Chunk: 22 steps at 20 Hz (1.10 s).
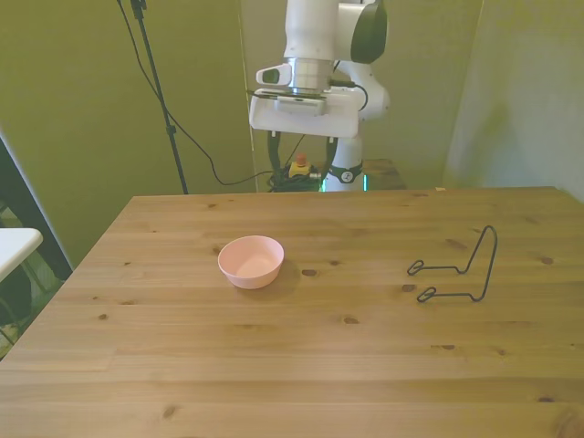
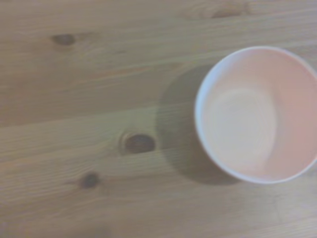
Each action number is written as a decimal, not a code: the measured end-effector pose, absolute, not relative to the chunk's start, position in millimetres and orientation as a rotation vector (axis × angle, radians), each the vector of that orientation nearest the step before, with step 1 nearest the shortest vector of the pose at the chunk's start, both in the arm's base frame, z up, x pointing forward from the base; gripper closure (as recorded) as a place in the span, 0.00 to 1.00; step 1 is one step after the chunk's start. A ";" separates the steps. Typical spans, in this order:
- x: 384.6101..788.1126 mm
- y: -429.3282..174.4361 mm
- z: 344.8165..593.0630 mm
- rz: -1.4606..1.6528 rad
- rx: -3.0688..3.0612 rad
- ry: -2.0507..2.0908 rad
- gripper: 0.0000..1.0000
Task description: Load the bowl
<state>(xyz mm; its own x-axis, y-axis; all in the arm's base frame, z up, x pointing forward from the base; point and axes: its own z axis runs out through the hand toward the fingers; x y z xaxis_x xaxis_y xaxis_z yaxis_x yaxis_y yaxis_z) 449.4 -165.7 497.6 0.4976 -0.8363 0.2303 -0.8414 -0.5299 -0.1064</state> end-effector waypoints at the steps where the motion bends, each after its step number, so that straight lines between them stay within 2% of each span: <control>1: 453.7 -171.8 496.1 0.410 2.699 -1.516 0.00; 10: 516.9 -194.2 440.4 0.417 2.670 -1.556 0.00; 18: 552.3 -196.4 375.1 0.370 2.635 -1.595 0.00; 19: 553.1 -196.6 372.2 0.364 2.633 -1.596 1.00; 22: 553.3 -201.6 370.4 0.362 2.623 -1.604 1.00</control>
